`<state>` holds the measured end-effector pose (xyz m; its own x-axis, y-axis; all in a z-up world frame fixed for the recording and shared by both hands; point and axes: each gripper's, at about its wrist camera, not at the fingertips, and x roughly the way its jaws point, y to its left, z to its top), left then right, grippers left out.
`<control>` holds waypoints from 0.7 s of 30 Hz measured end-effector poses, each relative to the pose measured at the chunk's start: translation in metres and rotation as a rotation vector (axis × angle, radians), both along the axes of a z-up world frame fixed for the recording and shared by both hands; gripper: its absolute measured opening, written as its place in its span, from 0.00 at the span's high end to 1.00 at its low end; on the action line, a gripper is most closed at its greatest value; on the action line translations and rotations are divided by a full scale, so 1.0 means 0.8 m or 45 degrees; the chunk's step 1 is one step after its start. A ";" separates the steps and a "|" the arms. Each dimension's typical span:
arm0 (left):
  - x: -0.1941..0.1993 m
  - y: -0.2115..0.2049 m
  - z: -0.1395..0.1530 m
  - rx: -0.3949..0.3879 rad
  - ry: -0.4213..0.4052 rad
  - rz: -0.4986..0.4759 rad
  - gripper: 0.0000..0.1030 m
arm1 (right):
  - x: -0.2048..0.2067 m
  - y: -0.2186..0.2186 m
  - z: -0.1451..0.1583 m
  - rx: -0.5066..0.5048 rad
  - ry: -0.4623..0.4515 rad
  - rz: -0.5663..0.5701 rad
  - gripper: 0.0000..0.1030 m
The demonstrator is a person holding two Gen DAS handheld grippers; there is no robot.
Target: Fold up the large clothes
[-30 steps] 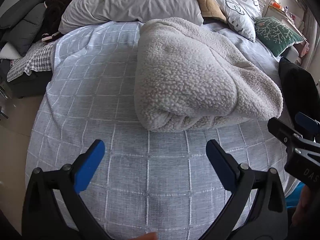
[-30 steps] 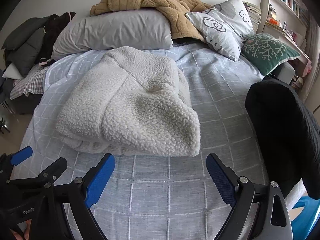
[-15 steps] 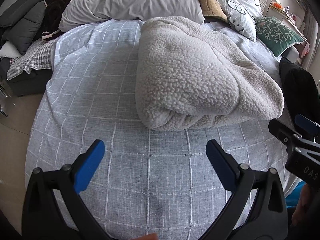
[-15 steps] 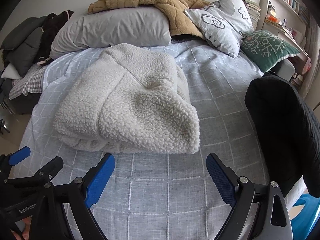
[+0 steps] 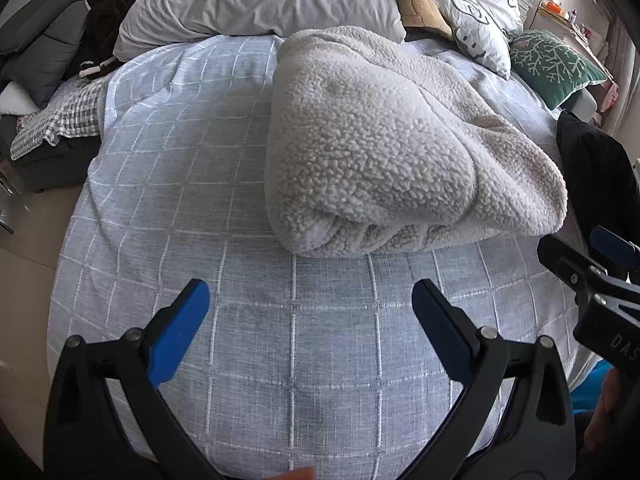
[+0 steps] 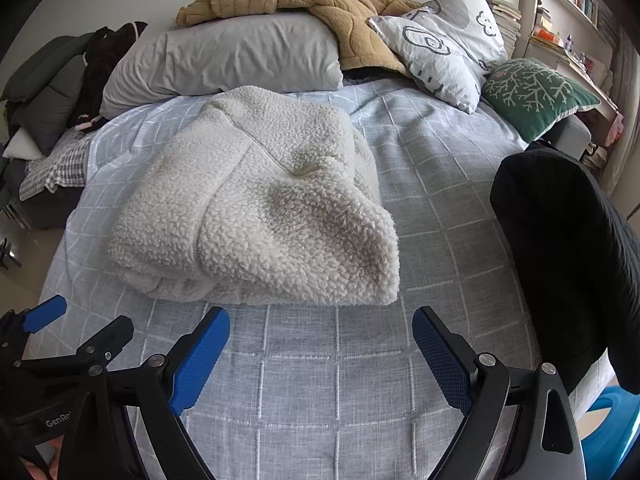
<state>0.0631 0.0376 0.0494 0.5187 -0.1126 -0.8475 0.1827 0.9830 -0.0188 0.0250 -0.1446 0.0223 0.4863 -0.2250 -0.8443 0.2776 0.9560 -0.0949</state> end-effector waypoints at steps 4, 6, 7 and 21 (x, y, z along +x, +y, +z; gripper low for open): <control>0.000 0.000 0.000 -0.001 0.000 -0.002 0.02 | 0.000 0.000 0.000 0.001 0.000 -0.002 0.08; 0.000 0.000 0.000 -0.001 0.000 -0.002 0.02 | 0.000 0.000 0.000 0.002 0.001 -0.002 0.08; 0.000 0.000 0.000 -0.001 0.001 -0.003 0.02 | -0.001 0.000 0.000 0.003 0.002 -0.002 0.08; 0.000 -0.002 -0.002 -0.001 0.005 -0.003 0.02 | -0.001 -0.001 0.000 0.003 0.003 -0.001 0.08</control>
<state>0.0628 0.0361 0.0481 0.5152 -0.1144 -0.8494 0.1852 0.9825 -0.0200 0.0242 -0.1454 0.0220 0.4843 -0.2232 -0.8459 0.2783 0.9560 -0.0929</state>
